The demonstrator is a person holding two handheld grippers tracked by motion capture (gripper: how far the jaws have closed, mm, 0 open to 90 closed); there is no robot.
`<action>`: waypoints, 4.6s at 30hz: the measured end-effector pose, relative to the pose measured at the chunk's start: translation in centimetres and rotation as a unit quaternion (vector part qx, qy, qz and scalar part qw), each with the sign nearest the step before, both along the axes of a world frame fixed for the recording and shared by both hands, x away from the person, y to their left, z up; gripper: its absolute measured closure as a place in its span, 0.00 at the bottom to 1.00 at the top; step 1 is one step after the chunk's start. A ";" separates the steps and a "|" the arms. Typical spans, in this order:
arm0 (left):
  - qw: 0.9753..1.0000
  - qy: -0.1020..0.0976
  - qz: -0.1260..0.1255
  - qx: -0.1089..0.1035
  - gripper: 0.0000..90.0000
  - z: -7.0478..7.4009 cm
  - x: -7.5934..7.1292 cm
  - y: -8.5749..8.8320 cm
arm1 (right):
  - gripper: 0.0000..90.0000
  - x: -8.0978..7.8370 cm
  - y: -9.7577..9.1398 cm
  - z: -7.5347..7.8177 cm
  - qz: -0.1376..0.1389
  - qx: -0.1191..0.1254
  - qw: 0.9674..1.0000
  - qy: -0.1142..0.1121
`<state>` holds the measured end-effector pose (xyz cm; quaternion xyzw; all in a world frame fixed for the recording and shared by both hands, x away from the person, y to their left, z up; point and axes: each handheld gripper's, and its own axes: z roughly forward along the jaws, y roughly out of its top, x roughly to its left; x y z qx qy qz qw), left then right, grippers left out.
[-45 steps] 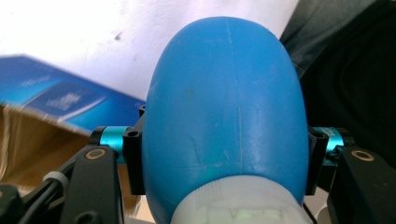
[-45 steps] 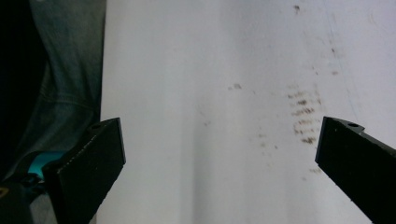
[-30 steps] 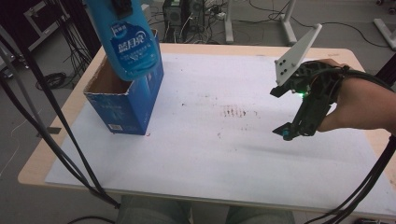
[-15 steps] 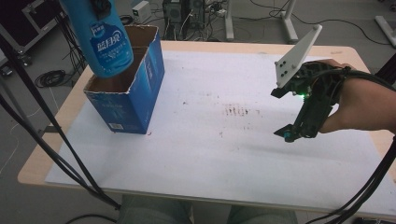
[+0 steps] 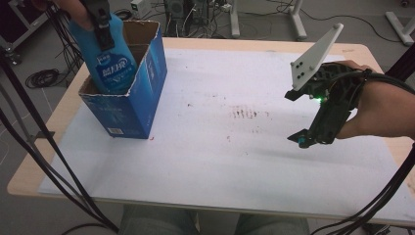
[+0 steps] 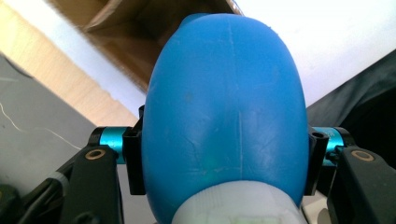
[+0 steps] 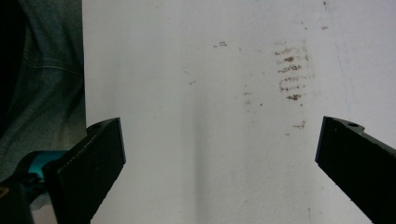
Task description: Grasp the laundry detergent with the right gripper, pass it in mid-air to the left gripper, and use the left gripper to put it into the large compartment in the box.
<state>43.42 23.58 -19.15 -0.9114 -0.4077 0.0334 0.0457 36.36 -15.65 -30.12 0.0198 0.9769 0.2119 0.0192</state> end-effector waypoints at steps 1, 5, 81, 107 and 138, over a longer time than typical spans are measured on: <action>1.000 0.003 -0.016 0.003 0.42 -0.6 0.0 -0.1 | 0.01 0.0 0.0 0.0 0.001 0.000 1.000 0.000; 0.999 0.006 -0.052 0.002 0.43 -2.8 -0.1 -0.4 | 0.01 0.1 0.2 -0.2 -0.001 -0.003 1.000 -0.001; 0.982 -0.053 -0.177 -0.040 0.12 0.8 -1.6 -1.8 | 0.01 0.8 -0.6 1.7 -0.007 -0.027 1.000 -0.005; 0.938 -0.025 -0.336 -0.082 0.02 -2.0 -4.6 -11.0 | 0.01 2.8 -1.5 2.8 0.009 -0.114 0.993 -0.008; 0.929 -0.001 -0.362 -0.075 0.02 -6.0 -3.9 -13.8 | 0.01 3.9 -0.8 0.5 0.025 -0.157 0.987 -0.006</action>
